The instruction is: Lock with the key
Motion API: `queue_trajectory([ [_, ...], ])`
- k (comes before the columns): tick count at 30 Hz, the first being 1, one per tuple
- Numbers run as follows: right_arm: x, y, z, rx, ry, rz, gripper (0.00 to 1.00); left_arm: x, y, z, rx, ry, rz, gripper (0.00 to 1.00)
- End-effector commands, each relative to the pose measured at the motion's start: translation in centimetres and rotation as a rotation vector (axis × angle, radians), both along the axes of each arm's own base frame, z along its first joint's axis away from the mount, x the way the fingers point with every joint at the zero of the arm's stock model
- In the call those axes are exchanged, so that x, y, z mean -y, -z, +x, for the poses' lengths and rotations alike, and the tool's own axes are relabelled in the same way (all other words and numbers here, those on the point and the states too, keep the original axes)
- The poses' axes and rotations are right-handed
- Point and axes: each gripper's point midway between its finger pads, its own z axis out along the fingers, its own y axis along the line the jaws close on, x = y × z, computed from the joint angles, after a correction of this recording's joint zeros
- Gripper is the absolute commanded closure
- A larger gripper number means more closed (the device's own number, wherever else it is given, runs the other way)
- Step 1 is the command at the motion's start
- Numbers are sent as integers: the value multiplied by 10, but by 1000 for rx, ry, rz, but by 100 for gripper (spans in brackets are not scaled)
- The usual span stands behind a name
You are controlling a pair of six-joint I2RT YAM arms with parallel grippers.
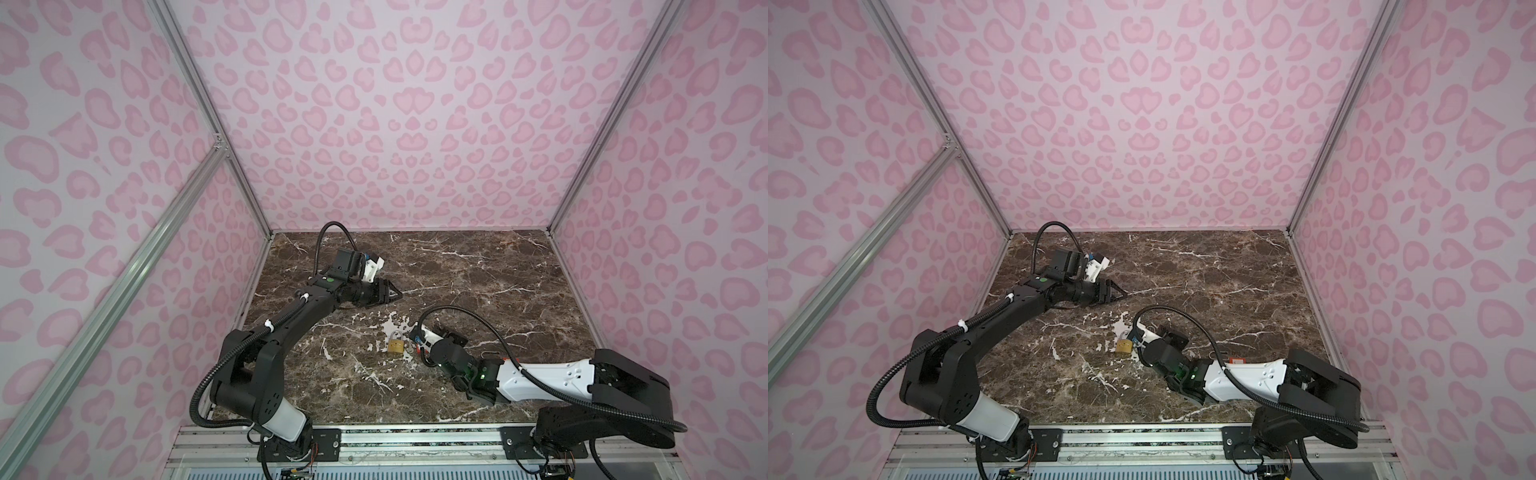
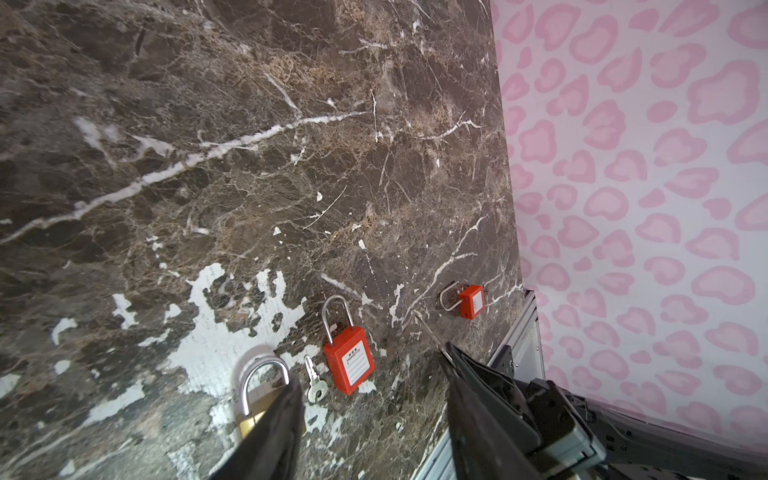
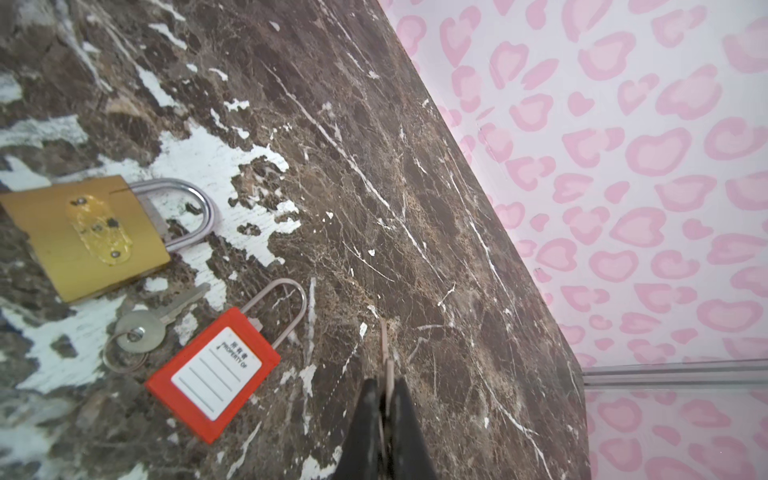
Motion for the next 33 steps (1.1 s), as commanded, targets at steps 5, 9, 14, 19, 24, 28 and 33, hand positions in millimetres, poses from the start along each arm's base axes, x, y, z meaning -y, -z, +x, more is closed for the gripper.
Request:
queue_trajectory([
  [5,12,9,-2,-88,111,177,100,0,3,-2,-6,6,-16,43],
  [9,15,19,-4,-144,123,265,100,-1,3,-3,-7,6,-17,43],
  [14,23,29,-3,-153,149,242,100,-1,6,-2,-11,-4,-20,43],
  [19,25,40,-6,-179,162,258,100,-1,7,-2,-21,-5,-23,43],
  [24,22,51,-9,-222,144,269,100,-2,7,-2,-19,-9,-21,43],
  [28,19,55,-10,-253,138,294,100,-1,8,-2,-20,-8,-21,42],
  [33,21,60,-10,-275,144,285,100,-2,10,-3,-24,-13,-23,43],
])
